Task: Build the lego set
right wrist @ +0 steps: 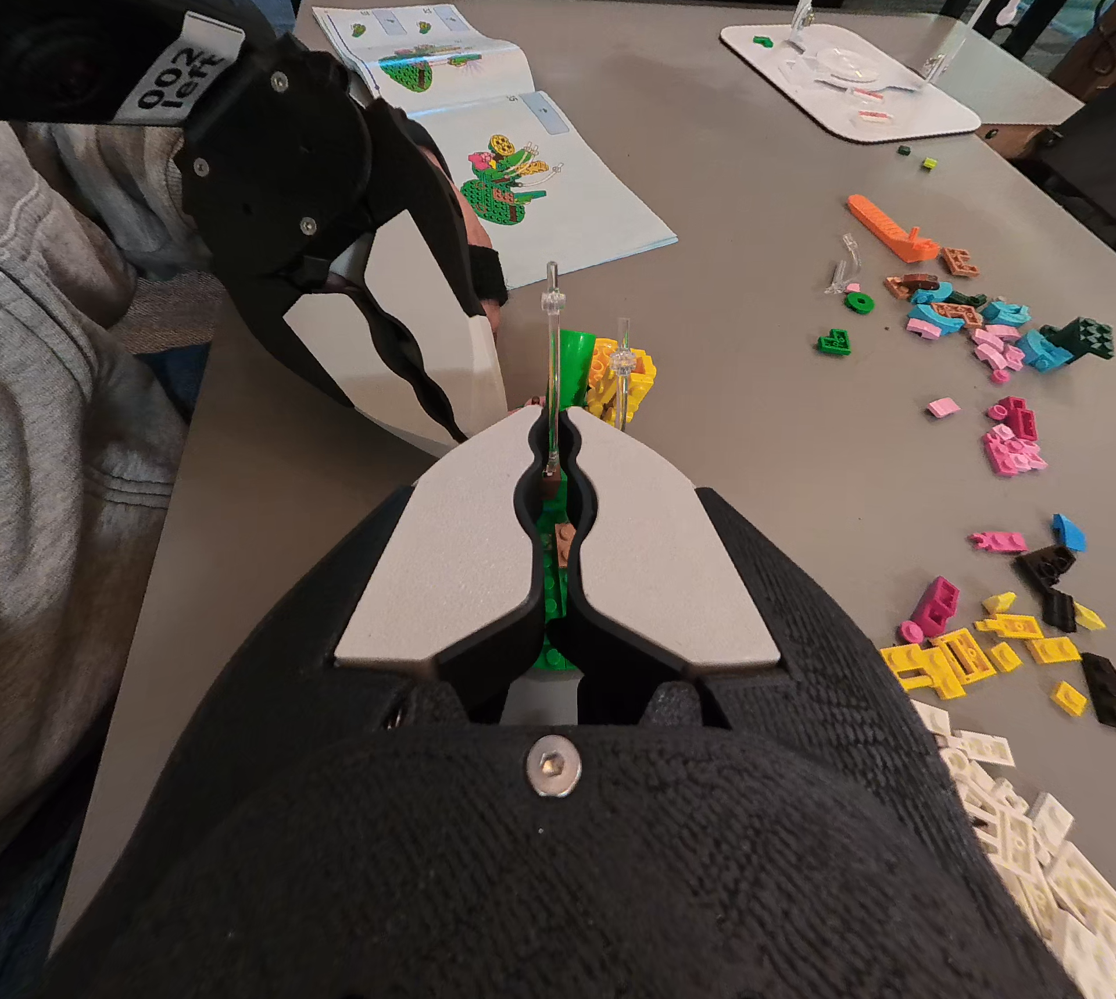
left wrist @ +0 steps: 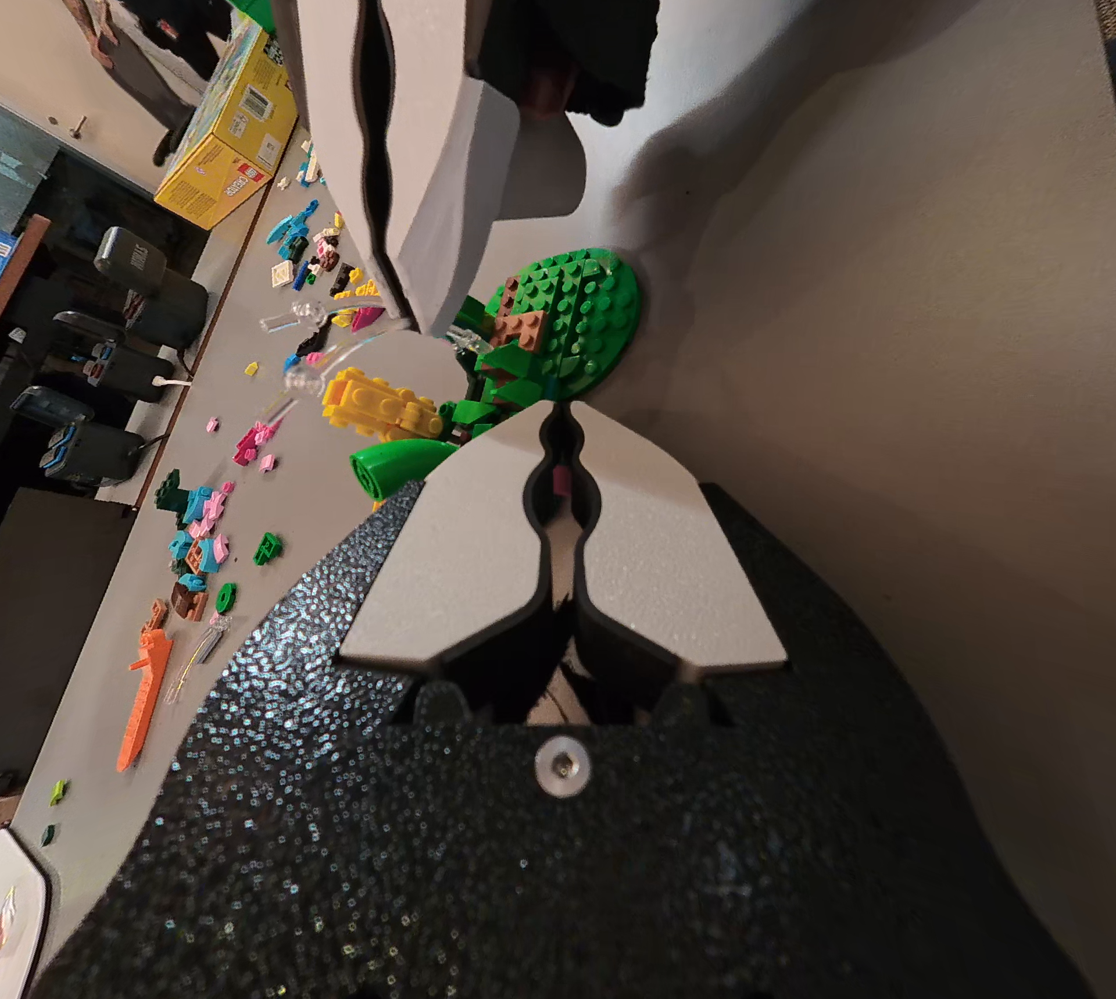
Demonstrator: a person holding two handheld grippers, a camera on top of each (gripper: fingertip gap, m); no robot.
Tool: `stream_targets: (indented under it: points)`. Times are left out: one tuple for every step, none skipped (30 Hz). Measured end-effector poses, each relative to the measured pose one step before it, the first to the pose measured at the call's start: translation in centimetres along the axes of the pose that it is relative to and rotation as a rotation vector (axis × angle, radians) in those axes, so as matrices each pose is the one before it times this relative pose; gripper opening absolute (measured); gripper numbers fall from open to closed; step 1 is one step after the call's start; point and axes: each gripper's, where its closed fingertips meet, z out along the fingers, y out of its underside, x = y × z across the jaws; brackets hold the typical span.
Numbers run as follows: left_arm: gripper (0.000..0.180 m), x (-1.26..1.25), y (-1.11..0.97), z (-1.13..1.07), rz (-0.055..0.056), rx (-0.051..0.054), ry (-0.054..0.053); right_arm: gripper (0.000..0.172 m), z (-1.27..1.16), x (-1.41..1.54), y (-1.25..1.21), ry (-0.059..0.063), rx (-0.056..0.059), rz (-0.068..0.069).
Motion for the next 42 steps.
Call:
stream_targets:
  points:
    - [0.000, 0.007, 0.007, -0.003, 0.0006, -0.0001, -0.0001, 0.000, 0.026, -0.012, 0.013, -0.0013, 0.0010, 0.0018]
    - [0.000, -0.003, 0.007, -0.004, 0.0001, -0.0005, -0.0002, 0.000, 0.008, -0.008, 0.000, -0.0015, 0.0010, 0.0025]
    - [0.000, -0.004, 0.002, -0.001, 0.0002, -0.0002, -0.0002, 0.000, 0.015, 0.004, 0.001, -0.0006, 0.0006, 0.0013]
    - [0.000, -0.003, -0.008, -0.003, 0.0003, 0.0005, -0.0006, 0.000, 0.002, 0.012, -0.005, -0.0002, 0.0006, 0.0007]
    - [0.000, -0.009, -0.001, -0.018, -0.0003, 0.0006, -0.0003, 0.001, -0.002, 0.006, 0.006, -0.0004, 0.0008, 0.0008]
    - [0.000, -0.008, -0.019, -0.015, -0.0003, 0.0009, -0.0001, 0.001, 0.011, 0.000, -0.005, -0.0006, 0.0013, 0.0016]
    - [0.000, 0.006, -0.001, -0.016, 0.0002, 0.0005, -0.0002, 0.001, 0.022, 0.015, -0.009, 0.0005, 0.0023, 0.0014]
    - [0.000, -0.011, -0.005, -0.005, 0.0009, 0.0003, -0.0009, 0.000, 0.047, -0.005, -0.008, -0.0001, 0.0032, 0.0017]
    - [0.000, 0.006, -0.010, -0.010, 0.0012, 0.0006, 0.0001, 0.000, 0.077, -0.042, -0.023, -0.0018, 0.0034, 0.0033]
    - [0.000, -0.007, -0.007, -0.011, 0.0004, 0.0004, -0.0013, 0.001, 0.080, -0.031, -0.033, -0.0005, 0.0030, 0.0028]
    - [0.000, -0.018, 0.000, -0.017, -0.0007, -0.0001, -0.0016, 0.001, 0.079, -0.014, -0.017, 0.0009, 0.0014, 0.0020]
    - [0.000, -0.019, 0.011, 0.001, -0.0012, -0.0012, -0.0006, 0.001, 0.055, -0.035, -0.018, -0.0008, 0.0004, 0.0019]
    - [0.000, -0.048, 0.067, 0.002, -0.0010, -0.0043, -0.0025, 0.001, 0.033, -0.013, -0.019, 0.0008, 0.0004, 0.0012]
    - [0.000, -0.079, 0.154, 0.018, -0.0012, -0.0086, -0.0047, 0.000, 0.022, 0.023, -0.026, 0.0026, 0.0016, 0.0003]
    - [0.000, -0.059, 0.159, 0.015, -0.0010, -0.0095, -0.0021, 0.000, -0.013, 0.016, -0.041, 0.0035, 0.0033, -0.0009]
    - [0.000, -0.040, 0.113, 0.017, 0.0003, -0.0062, -0.0015, 0.001, -0.031, 0.042, -0.078, 0.0059, 0.0054, -0.0033]
    - [0.000, -0.038, 0.022, -0.024, -0.0010, -0.0005, -0.0020, 0.001, -0.103, 0.059, -0.188, 0.0087, 0.0124, -0.0066]
    - [0.000, -0.008, 0.015, -0.017, -0.0006, -0.0007, -0.0012, 0.001, -0.159, 0.012, -0.297, 0.0057, 0.0175, -0.0060]
    - [0.000, -0.022, 0.018, -0.026, 0.0000, -0.0009, -0.0024, 0.001, -0.216, -0.015, -0.387, 0.0039, 0.0226, -0.0048]
    - [0.000, -0.019, 0.020, -0.020, -0.0001, -0.0010, -0.0017, 0.001, -0.263, 0.001, -0.406, 0.0061, 0.0240, -0.0053]
    - [0.000, -0.013, 0.026, -0.024, -0.0003, -0.0010, -0.0010, 0.001, -0.319, 0.038, -0.381, 0.0107, 0.0240, -0.0075]
    - [0.000, -0.008, 0.010, -0.030, -0.0002, -0.0008, -0.0010, 0.001, -0.369, -0.020, -0.331, 0.0107, 0.0273, -0.0105]
    - [0.000, -0.010, 0.027, -0.024, 0.0004, -0.0006, -0.0014, 0.001, -0.410, -0.061, -0.289, 0.0117, 0.0316, -0.0099]
    - [0.000, -0.012, 0.006, -0.029, 0.0003, 0.0001, -0.0007, 0.001, -0.467, 0.024, -0.255, 0.0221, 0.0384, -0.0107]
    - [0.000, 0.005, 0.010, -0.022, -0.0002, -0.0003, -0.0005, 0.001, -0.505, 0.134, -0.307, 0.0306, 0.0463, -0.0174]
    - [0.000, -0.007, -0.005, -0.015, -0.0005, -0.0001, 0.0004, 0.001, -0.477, 0.164, -0.343, 0.0286, 0.0463, -0.0241]
    - [0.000, 0.008, 0.003, -0.011, -0.0011, -0.0002, 0.0008, 0.000, -0.399, 0.252, -0.298, 0.0264, 0.0354, -0.0228]
    - [0.000, 0.010, 0.000, -0.017, -0.0007, 0.0000, 0.0007, 0.000, -0.352, 0.478, -0.271, 0.0359, 0.0317, -0.0161]
    - [0.000, -0.014, 0.001, -0.010, 0.0001, 0.0000, -0.0002, 0.001, -0.339, 0.599, -0.258, 0.0407, 0.0362, -0.0073]
    - [0.000, 0.002, -0.007, -0.004, -0.0005, 0.0000, 0.0004, 0.001, -0.321, 0.619, -0.133, 0.0391, 0.0313, 0.0045]
    - [0.000, -0.014, 0.008, 0.002, -0.0010, -0.0004, 0.0002, 0.001, -0.267, 0.657, 0.060, 0.0374, 0.0160, 0.0128]
    - [0.000, -0.007, -0.009, -0.004, -0.0010, -0.0002, 0.0004, 0.001, -0.239, 0.649, 0.073, 0.0362, 0.0103, 0.0106]
    - [0.000, 0.006, 0.001, -0.010, -0.0008, 0.0000, 0.0008, 0.001, -0.226, 0.596, -0.007, 0.0323, 0.0097, 0.0066]
    - [0.000, -0.001, 0.002, -0.003, -0.0009, 0.0000, 0.0007, 0.001, -0.185, 0.615, -0.024, 0.0336, 0.0055, 0.0051]
    - [0.000, -0.015, 0.002, -0.003, -0.0021, -0.0005, -0.0001, 0.001, -0.157, 0.710, 0.059, 0.0412, -0.0005, 0.0044]
    - [0.000, -0.026, -0.001, -0.013, -0.0033, -0.0001, 0.0005, 0.001, -0.102, 0.694, 0.179, 0.0401, -0.0080, 0.0040]
    - [0.000, -0.024, -0.006, -0.010, -0.0036, 0.0003, 0.0005, 0.001, -0.066, 0.579, 0.202, 0.0336, -0.0100, 0.0024]
    - [0.000, -0.021, -0.006, -0.002, -0.0025, 0.0007, 0.0010, 0.001, -0.039, 0.460, 0.150, 0.0257, -0.0079, 0.0009]
    - [0.000, -0.005, 0.005, 0.003, -0.0009, -0.0002, 0.0010, 0.001, -0.018, 0.299, 0.110, 0.0157, -0.0066, 0.0025]
    - [0.000, 0.017, 0.008, 0.014, 0.0006, -0.0012, 0.0011, 0.001, -0.009, 0.249, 0.116, 0.0137, -0.0071, 0.0053]
    - [0.000, 0.022, 0.021, 0.025, 0.0025, -0.0023, 0.0009, 0.001, -0.010, 0.180, 0.111, 0.0088, -0.0069, 0.0048]
    - [0.000, -0.012, -0.006, 0.023, 0.0023, -0.0002, -0.0016, 0.001, -0.003, 0.127, 0.092, 0.0053, -0.0059, 0.0015]
